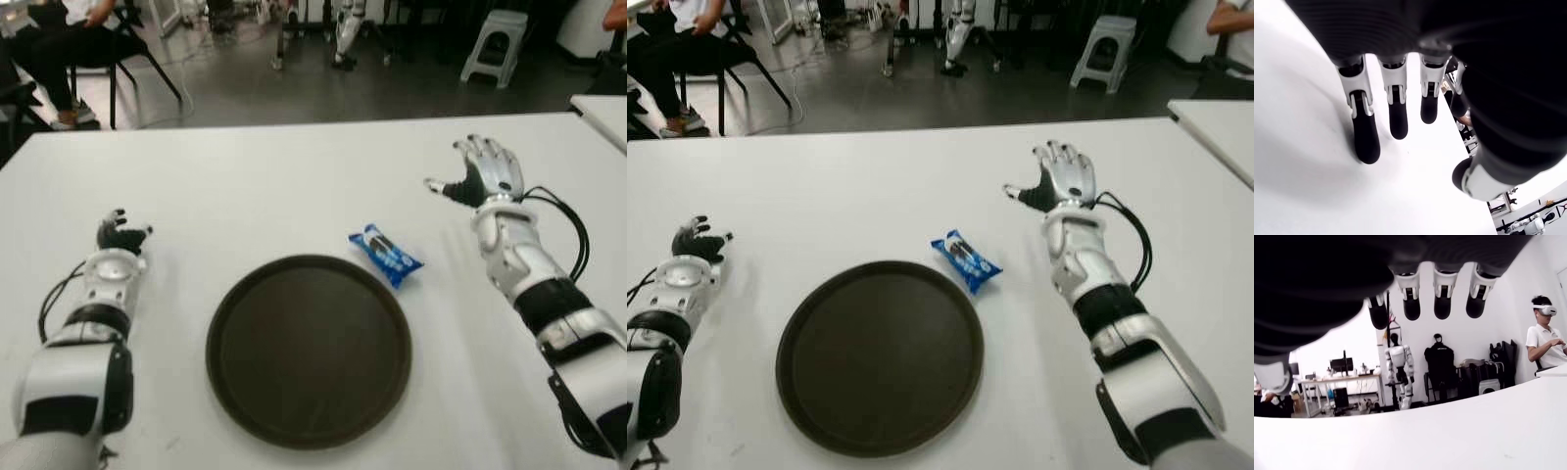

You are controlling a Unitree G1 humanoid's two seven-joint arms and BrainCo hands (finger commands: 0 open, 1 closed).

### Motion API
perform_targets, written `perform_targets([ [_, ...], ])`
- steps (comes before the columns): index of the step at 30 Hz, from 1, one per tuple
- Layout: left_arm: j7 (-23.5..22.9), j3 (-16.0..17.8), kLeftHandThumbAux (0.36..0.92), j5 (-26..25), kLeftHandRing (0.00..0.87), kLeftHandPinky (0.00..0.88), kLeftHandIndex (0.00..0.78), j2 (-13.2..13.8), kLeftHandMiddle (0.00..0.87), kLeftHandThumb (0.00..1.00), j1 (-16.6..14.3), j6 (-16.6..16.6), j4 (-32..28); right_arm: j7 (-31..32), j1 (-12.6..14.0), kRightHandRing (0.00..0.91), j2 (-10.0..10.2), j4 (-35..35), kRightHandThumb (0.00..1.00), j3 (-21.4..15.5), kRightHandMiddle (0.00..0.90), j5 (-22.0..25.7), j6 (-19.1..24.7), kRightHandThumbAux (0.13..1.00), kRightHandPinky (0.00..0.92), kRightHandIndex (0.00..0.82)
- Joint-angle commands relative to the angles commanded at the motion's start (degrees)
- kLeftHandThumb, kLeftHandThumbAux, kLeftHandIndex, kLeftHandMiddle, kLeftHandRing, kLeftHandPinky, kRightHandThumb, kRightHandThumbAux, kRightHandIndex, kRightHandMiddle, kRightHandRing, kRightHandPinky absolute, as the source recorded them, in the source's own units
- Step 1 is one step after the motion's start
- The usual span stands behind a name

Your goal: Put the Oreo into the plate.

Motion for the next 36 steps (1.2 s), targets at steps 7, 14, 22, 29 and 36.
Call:
perform_targets([
  [7,0.21,-0.23,0.742,0.18,0.162,0.169,0.124,-0.25,0.132,0.311,-0.18,0.16,-0.06,3.85,1.29,0.0,-1.47,-5.38,0.224,0.09,0.0,-1.92,2.57,0.358,0.0,0.181],
  [14,0.66,-0.56,0.732,0.37,0.164,0.168,0.145,-0.5,0.136,0.328,-0.35,0.54,-0.05,7.59,2.71,0.0,-3.33,-10.27,0.217,0.13,0.0,-3.21,3.92,0.375,0.0,0.177],
  [22,0.7,-0.35,0.726,0.02,0.165,0.169,0.158,-0.82,0.143,0.332,-0.5,0.57,-0.08,13.29,5.27,0.0,-5.22,-16.93,0.215,-0.05,0.0,-4.48,5.33,0.382,0.0,0.123],
  [29,0.51,-0.53,0.74,0.17,0.163,0.158,0.147,-0.88,0.141,0.301,-0.53,0.43,-0.11,19.39,6.94,0.0,-6.29,-22.7,0.226,-0.38,0.0,-5.41,6.74,0.374,0.0,0.032],
  [36,0.6,-0.66,0.739,0.29,0.174,0.187,0.169,-0.87,0.139,0.314,-0.55,0.54,-0.02,23.32,7.73,0.0,-7.42,-25.47,0.217,-2.71,0.0,-2.35,4.04,0.337,0.0,0.002],
])
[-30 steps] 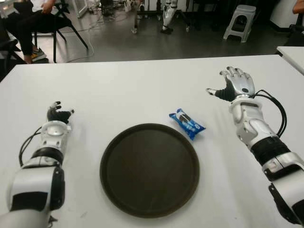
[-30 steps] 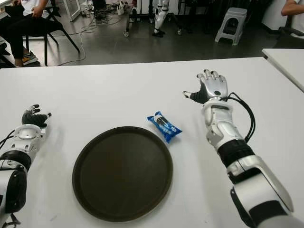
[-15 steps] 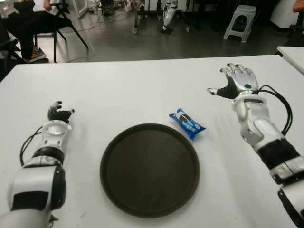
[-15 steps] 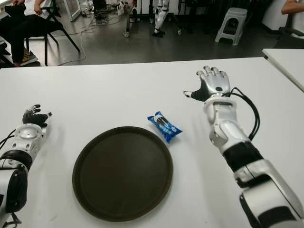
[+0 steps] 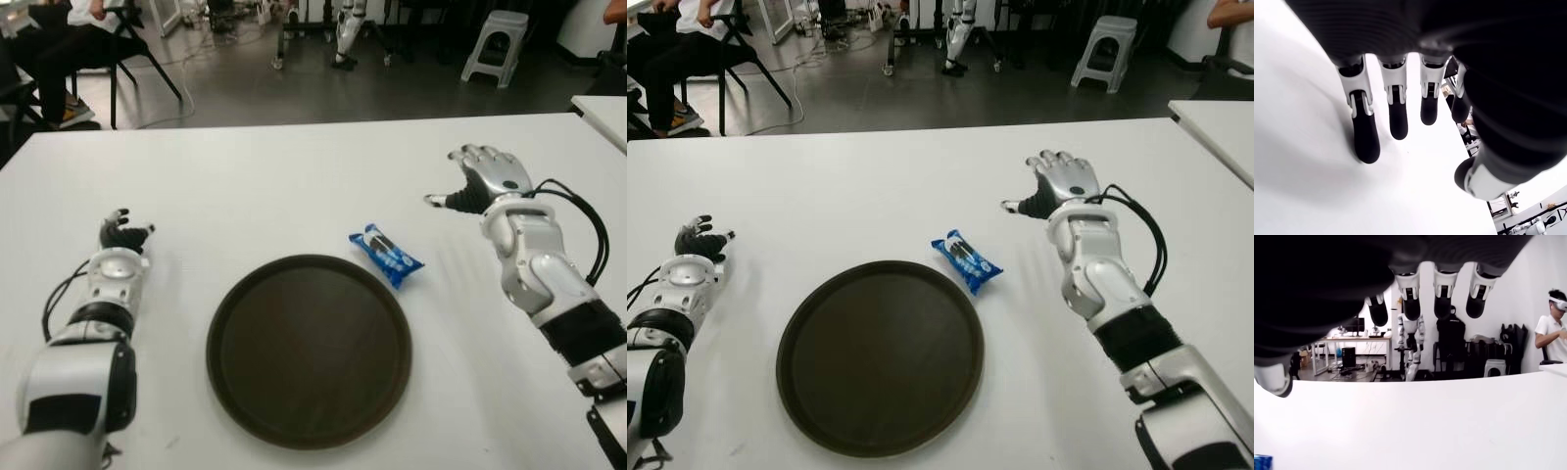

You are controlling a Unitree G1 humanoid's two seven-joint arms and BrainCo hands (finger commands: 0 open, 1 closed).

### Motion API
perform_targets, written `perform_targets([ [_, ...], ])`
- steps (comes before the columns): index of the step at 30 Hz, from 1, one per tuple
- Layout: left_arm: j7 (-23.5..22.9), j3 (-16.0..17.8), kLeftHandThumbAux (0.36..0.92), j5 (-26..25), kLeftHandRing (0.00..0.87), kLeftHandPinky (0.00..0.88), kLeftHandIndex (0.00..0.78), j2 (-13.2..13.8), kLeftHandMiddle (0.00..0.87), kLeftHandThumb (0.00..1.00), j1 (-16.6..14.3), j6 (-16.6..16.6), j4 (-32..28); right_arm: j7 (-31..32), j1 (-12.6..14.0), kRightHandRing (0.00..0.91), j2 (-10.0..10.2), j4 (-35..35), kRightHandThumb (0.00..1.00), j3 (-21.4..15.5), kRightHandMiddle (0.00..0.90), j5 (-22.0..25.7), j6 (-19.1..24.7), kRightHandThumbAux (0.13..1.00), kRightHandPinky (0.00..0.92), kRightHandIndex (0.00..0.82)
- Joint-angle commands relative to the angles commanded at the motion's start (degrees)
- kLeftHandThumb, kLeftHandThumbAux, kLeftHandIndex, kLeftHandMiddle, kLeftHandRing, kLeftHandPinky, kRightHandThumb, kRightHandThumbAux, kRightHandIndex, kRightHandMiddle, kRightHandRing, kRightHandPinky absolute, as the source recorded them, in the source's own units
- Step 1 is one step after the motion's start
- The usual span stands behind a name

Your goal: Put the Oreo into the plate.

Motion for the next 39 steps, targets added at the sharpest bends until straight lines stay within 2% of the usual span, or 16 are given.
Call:
perform_targets([
  [6,-0.12,0.16,0.745,-0.21,0.177,0.18,0.163,-0.01,0.142,0.318,0.07,-0.18,0.0,5.45,0.58,0.0,-0.59,-1.38,0.214,-3.13,0.0,5.3,-3.29,0.31,0.0,0.0],
  [8,-0.29,0.31,0.744,-0.36,0.186,0.198,0.172,0.0,0.151,0.321,0.16,-0.4,0.01,7.8,0.73,0.0,-0.8,-1.99,0.172,-4.06,0.0,7.7,-4.61,0.318,0.0,0.0],
  [9,-0.34,0.37,0.736,-0.4,0.197,0.212,0.254,0.0,0.162,0.449,0.19,-0.47,0.02,8.45,0.78,0.0,-0.89,-2.15,0.143,-4.34,0.0,8.46,-5.1,0.321,0.0,0.0],
  [10,-0.39,0.41,0.73,-0.43,0.204,0.221,0.307,0.01,0.169,0.532,0.21,-0.54,0.02,8.88,0.83,0.0,-0.98,-2.26,0.125,-4.53,0.0,8.92,-5.51,0.324,0.0,0.0],
  [11,-0.43,0.44,0.727,-0.44,0.212,0.228,0.341,0.01,0.178,0.585,0.22,-0.59,0.02,9.22,0.86,0.0,-1.05,-2.34,0.106,-4.69,0.0,9.24,-5.83,0.331,0.0,0.0],
  [14,-0.57,0.52,0.722,-0.44,0.226,0.24,0.383,0.03,0.192,0.649,0.26,-0.74,0.02,10.07,0.94,0.0,-1.25,-2.64,0.072,-4.93,0.0,9.69,-6.43,0.35,0.0,0.0],
  [21,-0.59,0.26,0.722,-0.08,0.215,0.213,0.398,0.19,0.182,0.674,0.31,-0.57,0.15,14.43,0.91,0.0,-2.07,-4.32,0.007,-4.15,0.0,9.74,-5.78,0.403,0.0,0.0],
  [26,-0.5,0.22,0.723,-0.01,0.197,0.197,0.398,0.25,0.171,0.674,0.3,-0.48,0.21,18.52,1.18,0.0,-2.33,-6.59,0.001,-4.34,0.0,10.14,-4.23,0.42,0.0,0.0],
  [33,-0.52,0.39,0.722,-0.18,0.189,0.201,0.399,0.27,0.172,0.677,0.38,-0.71,0.16,21.2,1.09,0.0,-2.05,-7.51,0.0,-4.81,0.0,11.27,-3.54,0.436,0.0,0.0],
  [39,-0.6,0.27,0.722,-0.04,0.182,0.184,0.398,0.34,0.159,0.674,0.28,-0.65,0.17,23.31,0.33,0.0,-2.62,-7.03,0.0,-3.89,0.0,11.39,-3.98,0.469,0.0,0.0],
])
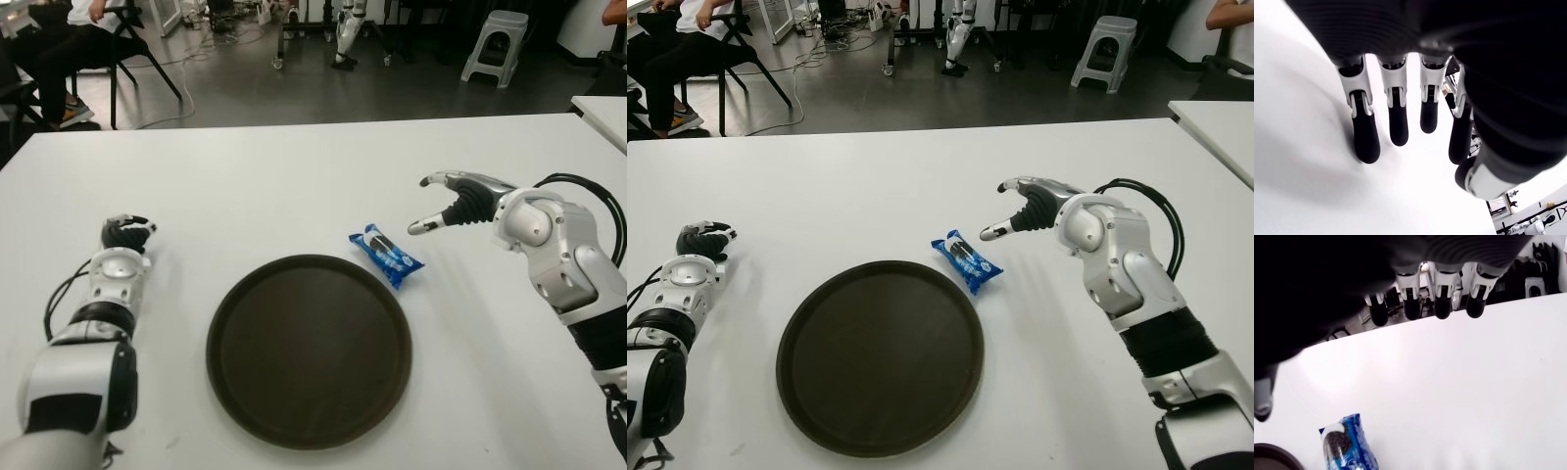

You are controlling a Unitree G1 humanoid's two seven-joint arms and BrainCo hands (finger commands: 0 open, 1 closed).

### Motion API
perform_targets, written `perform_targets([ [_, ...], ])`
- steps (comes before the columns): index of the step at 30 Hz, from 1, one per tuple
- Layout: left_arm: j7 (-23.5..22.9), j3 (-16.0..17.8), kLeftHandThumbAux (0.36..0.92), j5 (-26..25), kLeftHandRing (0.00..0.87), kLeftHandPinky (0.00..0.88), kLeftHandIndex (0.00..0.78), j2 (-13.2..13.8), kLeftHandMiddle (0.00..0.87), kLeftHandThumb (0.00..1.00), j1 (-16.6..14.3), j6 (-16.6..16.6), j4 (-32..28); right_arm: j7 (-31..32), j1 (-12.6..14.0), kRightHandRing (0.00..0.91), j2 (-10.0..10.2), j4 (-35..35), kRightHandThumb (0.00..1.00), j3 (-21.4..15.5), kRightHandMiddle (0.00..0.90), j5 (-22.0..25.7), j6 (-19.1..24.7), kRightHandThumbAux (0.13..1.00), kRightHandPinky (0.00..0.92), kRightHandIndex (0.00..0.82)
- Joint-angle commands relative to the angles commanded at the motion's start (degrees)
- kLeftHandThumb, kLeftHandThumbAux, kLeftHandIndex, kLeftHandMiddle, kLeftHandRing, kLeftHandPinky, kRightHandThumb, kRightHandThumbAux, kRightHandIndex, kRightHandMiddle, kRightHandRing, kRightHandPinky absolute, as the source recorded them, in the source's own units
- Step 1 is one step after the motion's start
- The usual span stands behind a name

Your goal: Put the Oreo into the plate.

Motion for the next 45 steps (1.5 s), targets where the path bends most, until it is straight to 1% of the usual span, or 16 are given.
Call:
perform_targets([
  [6,0.2,0.0,0.723,0.0,0.184,0.183,0.398,-0.04,0.155,0.673,0.0,-0.09,-0.03,2.39,-0.43,0.0,-0.06,0.08,0.0,0.06,0.0,0.76,0.01,0.499,0.0,0.0],
  [10,-0.01,0.06,0.722,-0.08,0.196,0.199,0.399,-0.02,0.168,0.676,-0.06,-0.01,-0.04,2.97,-0.02,0.0,0.07,-0.24,0.0,-0.12,0.0,1.31,0.04,0.508,0.0,0.0],
  [14,0.26,-0.17,0.722,0.16,0.201,0.204,0.399,0.0,0.174,0.677,-0.18,0.18,-0.02,3.82,-0.13,0.0,0.1,-0.18,0.0,0.62,0.0,1.06,0.08,0.509,0.0,0.0],
  [16,0.4,-0.26,0.722,0.23,0.202,0.2,0.399,-0.04,0.174,0.676,-0.24,0.29,-0.02,3.63,-0.2,0.0,0.52,0.28,0.0,1.07,0.0,0.82,-0.14,0.503,0.0,0.0],
  [21,0.48,-0.27,0.722,0.24,0.202,0.205,0.399,-0.13,0.175,0.675,-0.34,0.47,-0.02,4.07,-1.5,0.0,1.77,1.83,0.0,3.64,0.0,-0.91,0.18,0.513,0.0,0.0],
  [23,0.33,0.02,0.722,-0.05,0.204,0.21,0.399,-0.24,0.176,0.676,-0.3,0.3,-0.04,4.75,-2.24,0.0,2.61,2.35,0.0,5.37,0.0,-2.37,1.17,0.519,0.0,0.0],
  [24,0.23,0.14,0.721,-0.18,0.206,0.217,0.4,-0.29,0.177,0.678,-0.28,0.19,-0.06,4.43,-2.62,0.0,3.32,3.38,0.0,6.21,0.0,-3.1,1.38,0.524,0.0,0.0],
  [26,0.14,0.26,0.72,-0.27,0.21,0.23,0.401,-0.33,0.18,0.679,-0.26,0.08,-0.08,3.93,-3.02,0.0,4.11,4.63,0.0,6.96,0.0,-3.82,1.52,0.534,0.0,0.0],
  [28,0.11,0.43,0.72,-0.39,0.211,0.234,0.401,-0.43,0.18,0.679,-0.27,-0.02,-0.1,1.57,-3.75,0.0,5.57,8.37,0.0,7.86,0.0,-4.6,0.7,0.542,0.0,0.0],
  [30,0.07,0.61,0.72,-0.54,0.212,0.235,0.401,-0.46,0.18,0.679,-0.24,-0.09,-0.09,-0.12,-4.27,0.0,6.42,10.67,0.0,8.43,0.0,-5.24,0.2,0.555,0.0,0.0],
  [37,0.28,0.8,0.72,-0.45,0.205,0.217,0.4,-0.62,0.18,0.676,-0.27,-0.13,-0.03,-2.9,-6.39,0.0,8.08,15.57,0.0,9.94,0.0,-6.96,-0.21,0.612,0.0,0.0],
  [45,0.43,0.97,0.719,-0.47,0.197,0.213,0.4,-0.73,0.179,0.675,-0.21,-0.21,0.02,-5.34,-7.94,0.0,10.39,19.71,0.0,11.41,0.0,-8.88,0.52,0.64,0.0,0.0],
])
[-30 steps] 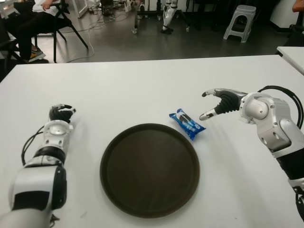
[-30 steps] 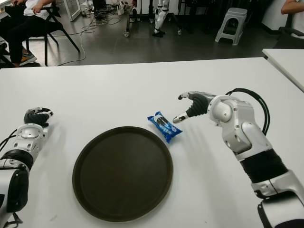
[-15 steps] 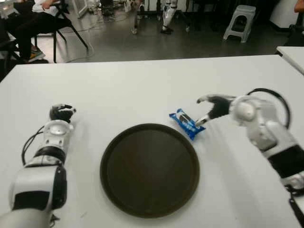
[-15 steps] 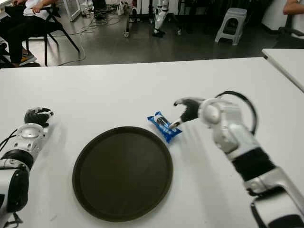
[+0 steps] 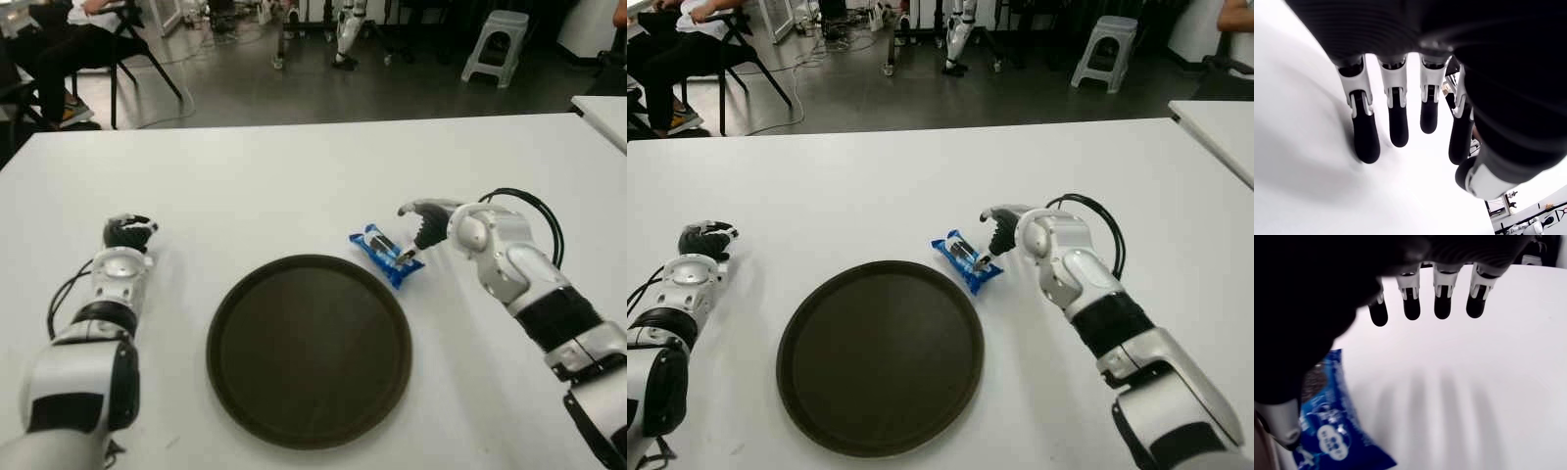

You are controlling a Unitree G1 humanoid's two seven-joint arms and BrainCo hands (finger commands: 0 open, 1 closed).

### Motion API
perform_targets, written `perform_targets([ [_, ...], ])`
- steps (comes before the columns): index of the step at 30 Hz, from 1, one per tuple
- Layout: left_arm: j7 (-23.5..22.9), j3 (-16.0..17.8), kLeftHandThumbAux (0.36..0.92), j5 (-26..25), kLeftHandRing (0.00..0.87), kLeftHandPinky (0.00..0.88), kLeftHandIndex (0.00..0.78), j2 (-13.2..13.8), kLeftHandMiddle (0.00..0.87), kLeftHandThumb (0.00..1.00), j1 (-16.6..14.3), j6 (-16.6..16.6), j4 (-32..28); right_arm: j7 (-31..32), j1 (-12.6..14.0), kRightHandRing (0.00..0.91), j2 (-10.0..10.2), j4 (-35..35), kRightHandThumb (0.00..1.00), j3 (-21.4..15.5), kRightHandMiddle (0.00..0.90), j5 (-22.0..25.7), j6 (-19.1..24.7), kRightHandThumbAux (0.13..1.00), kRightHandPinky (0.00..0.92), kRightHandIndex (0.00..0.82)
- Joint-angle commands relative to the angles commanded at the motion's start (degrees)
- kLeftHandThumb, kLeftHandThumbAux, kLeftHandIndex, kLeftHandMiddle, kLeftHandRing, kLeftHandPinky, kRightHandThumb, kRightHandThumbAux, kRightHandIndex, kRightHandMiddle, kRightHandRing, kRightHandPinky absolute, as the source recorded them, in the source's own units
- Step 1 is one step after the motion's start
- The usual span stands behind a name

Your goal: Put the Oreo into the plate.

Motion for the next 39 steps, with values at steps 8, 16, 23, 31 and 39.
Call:
perform_targets([
  [8,-0.33,-0.11,0.718,0.13,0.201,0.203,0.402,-0.08,0.19,0.677,-0.02,-0.32,-0.07,-1.48,-1.82,0.0,3.32,4.07,0.0,1.81,0.0,-1.84,2.67,0.652,0.0,0.0],
  [16,-0.49,-0.29,0.719,0.21,0.215,0.212,0.403,-0.22,0.204,0.678,-0.1,-0.44,-0.08,-3.71,-2.41,0.0,4.51,5.68,0.0,2.24,0.0,-1.91,3.36,0.664,0.0,0.006],
  [23,-0.43,-0.28,0.718,0.19,0.213,0.2,0.405,-0.26,0.199,0.679,-0.07,-0.75,-0.15,-5.01,-3.05,0.0,5.36,6.46,0.0,3.07,0.0,-2.11,3.7,0.68,0.0,0.027],
  [31,-0.3,-0.36,0.717,0.28,0.242,0.245,0.406,-0.31,0.216,0.682,-0.2,-0.5,-0.1,-5.92,-3.39,0.0,6.37,6.66,0.0,3.54,0.0,-2.78,4.83,0.669,0.0,0.029],
  [39,-0.07,-0.43,0.718,0.33,0.249,0.251,0.405,-0.41,0.218,0.682,-0.33,-0.21,-0.05,-6.2,-4.12,0.0,7.39,7.63,0.0,4.02,0.0,-3.58,5.51,0.666,0.0,0.002],
])
